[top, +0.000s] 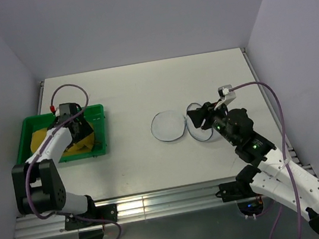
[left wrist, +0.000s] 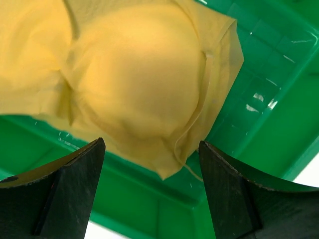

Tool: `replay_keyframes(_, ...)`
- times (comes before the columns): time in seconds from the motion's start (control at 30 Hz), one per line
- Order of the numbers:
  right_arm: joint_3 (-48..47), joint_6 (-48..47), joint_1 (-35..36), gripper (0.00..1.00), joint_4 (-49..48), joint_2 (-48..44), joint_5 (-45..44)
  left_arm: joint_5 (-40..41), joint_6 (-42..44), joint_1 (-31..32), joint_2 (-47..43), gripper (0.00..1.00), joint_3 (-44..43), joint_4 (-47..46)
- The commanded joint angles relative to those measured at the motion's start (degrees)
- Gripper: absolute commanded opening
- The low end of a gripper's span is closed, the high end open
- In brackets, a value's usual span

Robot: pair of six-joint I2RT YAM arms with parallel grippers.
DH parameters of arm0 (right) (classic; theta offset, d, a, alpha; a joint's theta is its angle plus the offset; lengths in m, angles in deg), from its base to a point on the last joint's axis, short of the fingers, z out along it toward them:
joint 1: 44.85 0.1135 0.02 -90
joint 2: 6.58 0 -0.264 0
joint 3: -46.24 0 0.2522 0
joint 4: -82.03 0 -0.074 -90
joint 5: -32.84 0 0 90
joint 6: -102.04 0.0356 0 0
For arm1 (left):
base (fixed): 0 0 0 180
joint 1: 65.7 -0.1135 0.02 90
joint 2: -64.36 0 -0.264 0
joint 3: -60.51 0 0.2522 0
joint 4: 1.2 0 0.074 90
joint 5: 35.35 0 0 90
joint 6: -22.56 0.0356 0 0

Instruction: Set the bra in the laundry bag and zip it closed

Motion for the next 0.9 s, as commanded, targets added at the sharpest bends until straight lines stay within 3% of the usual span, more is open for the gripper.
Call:
replay_keyframes(0.0, 0.44, 0.49, 0.36, 0.54, -2.31, -0.3, 2.13, -0.51, 2.51, -0.49, 1.96, 0.83, -3.01, -2.17)
replay_keyframes(0.23, 0.17, 0.14, 0.36, 0.54, -2.31, 0.93, 3.45, -0.6, 4.54, -2.95, 7.75, 0.78, -6.35, -3.22)
replay_keyframes(0.37, 0.17, 0.23, 0.36, 0.53, -2.49, 1.37, 3.54, -2.18, 4.62, -4.09, 10.31, 0.68, -6.79, -3.75)
replay_keyframes(0.6, 0.09, 0.23, 0.45, 0.53, -2.49, 1.19, 3.63, -2.27, 5.24, -4.97, 14.53, 0.59, -7.4, -2.87)
replay_keyframes(0.63, 0.09, 0.23, 0.45, 0.53, -2.4, 1.1, 3.8, -2.44, 5.24, -5.06, 14.71, 0.55, -7.4, -3.05)
replay_keyframes(0.67, 0.09, 0.23, 0.45, 0.53, -2.4, 1.02, 3.8, -2.88, 5.33, -5.06, 14.8, 0.34, -7.4, -3.05)
replay_keyframes(0.73, 0.17, 0.23, 0.54, 0.53, -2.4, 0.93, 3.8, -2.71, 5.33, -5.06, 14.45, 0.16, -7.49, -2.96)
replay_keyframes(0.77, 0.17, 0.14, 0.45, 0.53, -2.31, 0.75, 3.8, -2.45, 5.33, -5.06, 14.01, 0.02, -7.4, -3.13)
replay_keyframes(0.87, 0.26, 0.23, 0.54, 0.53, -2.58, 0.66, 3.89, -2.36, 5.15, -5.06, 11.73, 0.0, -7.05, -3.57)
